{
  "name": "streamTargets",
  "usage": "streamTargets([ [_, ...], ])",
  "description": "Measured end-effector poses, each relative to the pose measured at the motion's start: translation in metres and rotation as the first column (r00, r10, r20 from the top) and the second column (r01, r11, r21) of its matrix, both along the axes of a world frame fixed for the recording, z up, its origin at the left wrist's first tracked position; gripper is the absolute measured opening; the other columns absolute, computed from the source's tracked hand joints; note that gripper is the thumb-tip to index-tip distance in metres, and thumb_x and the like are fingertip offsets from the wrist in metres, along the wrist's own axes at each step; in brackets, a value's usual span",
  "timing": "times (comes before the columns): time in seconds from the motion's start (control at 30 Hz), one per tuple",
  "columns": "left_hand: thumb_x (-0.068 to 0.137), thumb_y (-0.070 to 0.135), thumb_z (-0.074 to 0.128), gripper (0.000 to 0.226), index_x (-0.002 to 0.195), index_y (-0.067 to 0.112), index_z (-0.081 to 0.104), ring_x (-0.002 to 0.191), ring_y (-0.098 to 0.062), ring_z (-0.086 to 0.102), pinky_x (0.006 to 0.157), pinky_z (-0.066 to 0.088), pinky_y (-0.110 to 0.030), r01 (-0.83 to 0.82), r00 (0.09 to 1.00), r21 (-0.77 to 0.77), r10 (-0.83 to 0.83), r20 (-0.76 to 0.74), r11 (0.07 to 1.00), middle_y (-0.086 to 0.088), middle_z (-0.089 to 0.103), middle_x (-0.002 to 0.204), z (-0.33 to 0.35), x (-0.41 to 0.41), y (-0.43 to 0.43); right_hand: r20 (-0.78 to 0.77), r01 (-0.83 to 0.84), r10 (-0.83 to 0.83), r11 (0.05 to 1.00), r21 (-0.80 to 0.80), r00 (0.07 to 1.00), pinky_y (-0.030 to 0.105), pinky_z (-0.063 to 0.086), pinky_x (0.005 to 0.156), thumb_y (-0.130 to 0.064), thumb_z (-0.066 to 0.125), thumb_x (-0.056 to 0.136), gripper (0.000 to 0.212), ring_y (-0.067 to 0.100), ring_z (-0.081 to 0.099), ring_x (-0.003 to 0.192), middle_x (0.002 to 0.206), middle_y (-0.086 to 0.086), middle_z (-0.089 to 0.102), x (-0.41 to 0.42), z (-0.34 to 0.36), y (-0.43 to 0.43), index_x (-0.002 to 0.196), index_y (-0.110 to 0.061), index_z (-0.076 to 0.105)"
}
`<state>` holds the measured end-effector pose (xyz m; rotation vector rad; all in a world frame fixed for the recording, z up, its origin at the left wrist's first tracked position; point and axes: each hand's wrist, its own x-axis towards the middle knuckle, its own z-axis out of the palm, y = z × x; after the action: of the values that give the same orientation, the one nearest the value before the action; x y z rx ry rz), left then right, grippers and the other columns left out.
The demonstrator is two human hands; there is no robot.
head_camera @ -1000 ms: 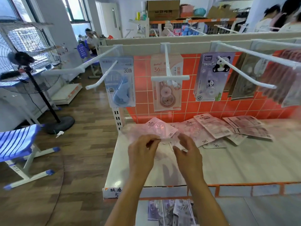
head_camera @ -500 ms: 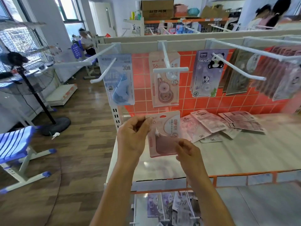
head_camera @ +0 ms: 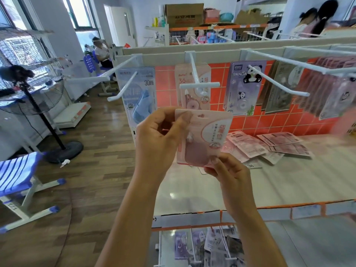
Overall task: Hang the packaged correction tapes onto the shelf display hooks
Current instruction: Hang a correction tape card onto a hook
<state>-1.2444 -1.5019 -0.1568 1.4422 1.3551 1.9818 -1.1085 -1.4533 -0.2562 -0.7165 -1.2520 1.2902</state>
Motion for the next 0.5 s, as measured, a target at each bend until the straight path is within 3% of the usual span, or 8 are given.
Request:
streamTargets([
  [0.1, 0.083, 0.027, 0.067, 0.002, 0.082, 0.026, 0.068, 0.072, -0.015, 0.067, 0.062, 0.057, -0.027, 0.014, 0.999, 0.044, -0.013, -0.036, 0.999, 0.007, 0.071, 0.077, 0.011, 0.005, -0.004, -0.051, 0.003, -0.002, 1.0, 0.013, 0.999, 0.025, 0.055, 0.075, -0.018, 0.059, 0.083, 0.02, 0.017, 0.068, 0.084, 0.088, 0.002, 0.073, 0.002, 0.01, -0.002, 0.093, -0.004, 0.068],
  [0.2, 0.087, 0.024, 0.067, 0.006, 0.082, 0.027, 0.067, 0.074, -0.019, 0.068, 0.063, 0.06, -0.034, -0.014, 0.997, 0.051, 0.018, -0.079, 0.999, 0.004, 0.072, 0.08, 0.017, 0.007, -0.005, -0.053, 0.005, -0.003, 0.999, 0.032, 0.999, 0.027, 0.056, 0.074, -0.02, 0.058, 0.082, 0.019, 0.018, 0.068, 0.083, 0.09, 0.002, 0.074, 0.003, 0.017, -0.003, 0.093, -0.007, 0.069],
  [0.3, 0.081, 0.036, 0.066, 0.011, 0.082, 0.026, 0.066, 0.074, -0.02, 0.069, 0.065, 0.06, -0.036, -0.04, 0.998, 0.027, 0.041, -0.052, 0.999, 0.003, 0.073, 0.081, 0.022, 0.009, -0.003, -0.028, 0.01, -0.009, 0.999, 0.05, 1.0, 0.027, 0.056, 0.069, -0.022, 0.058, 0.083, 0.017, 0.018, 0.068, 0.081, 0.09, 0.003, 0.074, 0.005, 0.02, -0.005, 0.09, -0.015, 0.072],
  [0.5, 0.075, 0.042, 0.062, 0.018, 0.082, 0.026, 0.065, 0.073, -0.01, 0.068, 0.063, 0.057, -0.023, -0.064, 0.997, 0.018, 0.065, -0.047, 0.998, 0.006, 0.072, 0.079, 0.024, 0.011, 0.002, -0.03, 0.026, -0.024, 0.997, 0.069, 0.999, 0.025, 0.055, 0.064, -0.021, 0.058, 0.083, 0.018, 0.013, 0.067, 0.076, 0.084, -0.002, 0.073, 0.006, 0.024, -0.009, 0.083, -0.026, 0.075],
])
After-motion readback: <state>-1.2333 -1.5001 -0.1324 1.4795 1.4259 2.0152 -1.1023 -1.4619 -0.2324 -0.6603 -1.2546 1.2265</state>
